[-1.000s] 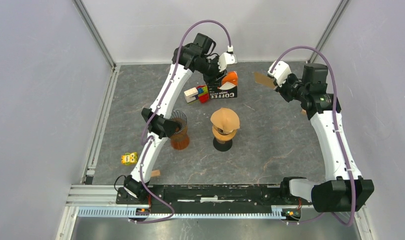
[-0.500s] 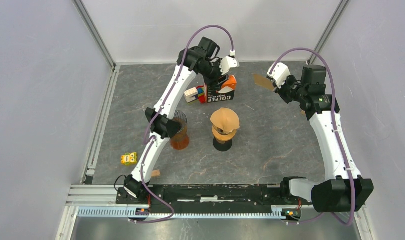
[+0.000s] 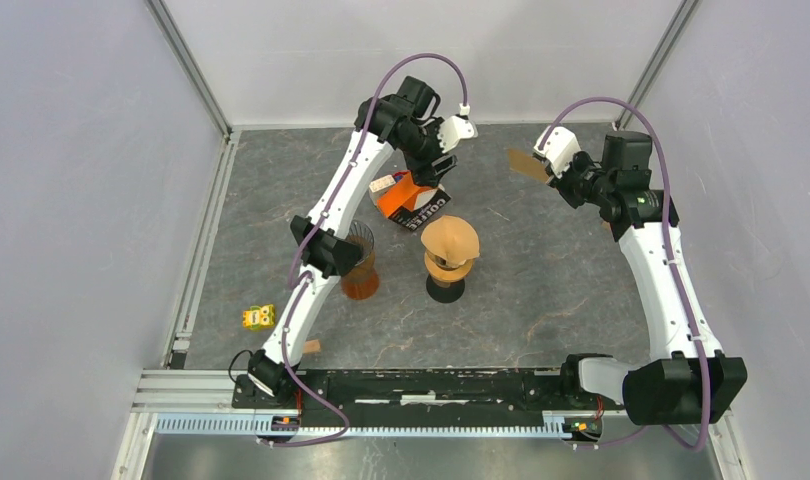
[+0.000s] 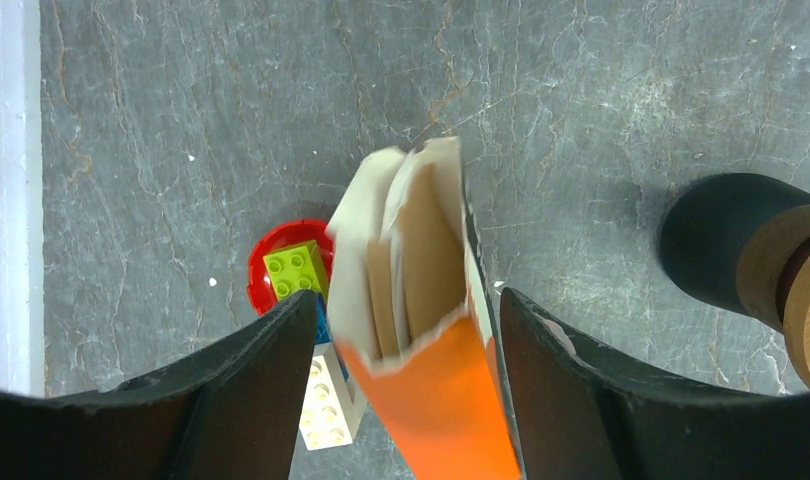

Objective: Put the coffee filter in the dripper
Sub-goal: Place the coffee filter holder at the center of the board, then adjust the coffee filter.

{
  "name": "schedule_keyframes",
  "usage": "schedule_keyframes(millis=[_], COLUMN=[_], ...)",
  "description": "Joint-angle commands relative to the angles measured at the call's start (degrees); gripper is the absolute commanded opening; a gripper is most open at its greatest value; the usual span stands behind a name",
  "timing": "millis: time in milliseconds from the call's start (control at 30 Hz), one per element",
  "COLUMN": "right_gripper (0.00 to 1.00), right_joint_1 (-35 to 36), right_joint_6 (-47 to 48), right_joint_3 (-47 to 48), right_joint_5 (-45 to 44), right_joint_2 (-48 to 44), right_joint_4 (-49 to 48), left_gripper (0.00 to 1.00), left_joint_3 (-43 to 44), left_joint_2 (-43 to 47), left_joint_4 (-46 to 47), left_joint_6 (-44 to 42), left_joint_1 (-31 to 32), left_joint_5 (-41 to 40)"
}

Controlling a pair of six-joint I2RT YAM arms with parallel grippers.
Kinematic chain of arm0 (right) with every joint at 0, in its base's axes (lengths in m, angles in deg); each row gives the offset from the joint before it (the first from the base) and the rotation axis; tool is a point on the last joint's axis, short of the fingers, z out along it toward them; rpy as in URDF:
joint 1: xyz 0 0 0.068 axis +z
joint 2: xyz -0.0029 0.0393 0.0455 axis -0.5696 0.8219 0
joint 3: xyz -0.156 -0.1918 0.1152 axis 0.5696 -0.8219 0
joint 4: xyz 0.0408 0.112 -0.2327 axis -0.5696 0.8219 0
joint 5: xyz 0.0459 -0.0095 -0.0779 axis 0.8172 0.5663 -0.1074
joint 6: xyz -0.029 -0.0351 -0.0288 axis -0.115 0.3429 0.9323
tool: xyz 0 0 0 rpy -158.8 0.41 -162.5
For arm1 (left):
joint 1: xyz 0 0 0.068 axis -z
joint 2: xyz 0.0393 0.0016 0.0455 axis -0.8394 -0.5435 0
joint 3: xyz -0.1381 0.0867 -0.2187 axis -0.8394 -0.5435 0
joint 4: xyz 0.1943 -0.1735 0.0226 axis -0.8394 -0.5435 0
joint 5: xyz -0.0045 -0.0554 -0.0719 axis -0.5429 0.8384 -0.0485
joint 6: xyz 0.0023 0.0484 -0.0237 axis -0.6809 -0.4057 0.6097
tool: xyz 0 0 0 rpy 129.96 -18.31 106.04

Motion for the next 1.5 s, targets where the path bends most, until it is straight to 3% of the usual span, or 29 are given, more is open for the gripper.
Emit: schedule_keyframes(millis=[0, 433, 800, 1133, 1467], right_gripper=[0.00, 0.00, 0.00, 0.00, 0.00], right_joint_1=[-0.10, 0.37, 7.49, 12.36, 15.61], right_joint_6=[0.15, -1.17, -3.44, -7.65, -12.22], right_joint_3=[0.18, 2.62, 6.43, 12.07, 12.10], right_joint_5=[0.39, 6.35, 7.30, 16.55, 22.71], right_joint_2=[-1.42, 0.90, 3.10, 6.67, 7.95], right_joint_4=[-0.97, 1.34, 1.46, 0.12, -2.35], left_gripper=[0.75, 0.91, 0.94, 0.93, 0.90], left_joint_3=[1.81, 1.81, 1.82, 1.89, 1.89], left_joint_2=[1.54, 9.74, 16.96, 21.52, 20.52], left_joint_4=[-0.63, 3.95, 3.65, -5.11, -5.50], left_joint_6=[0.59, 3.97, 8.73, -3.56, -5.52], left_joint_1=[0.08, -0.34, -0.62, -0.56, -0.41], left_joint_5=[-1.09, -1.92, 3.43, 17.38, 21.15])
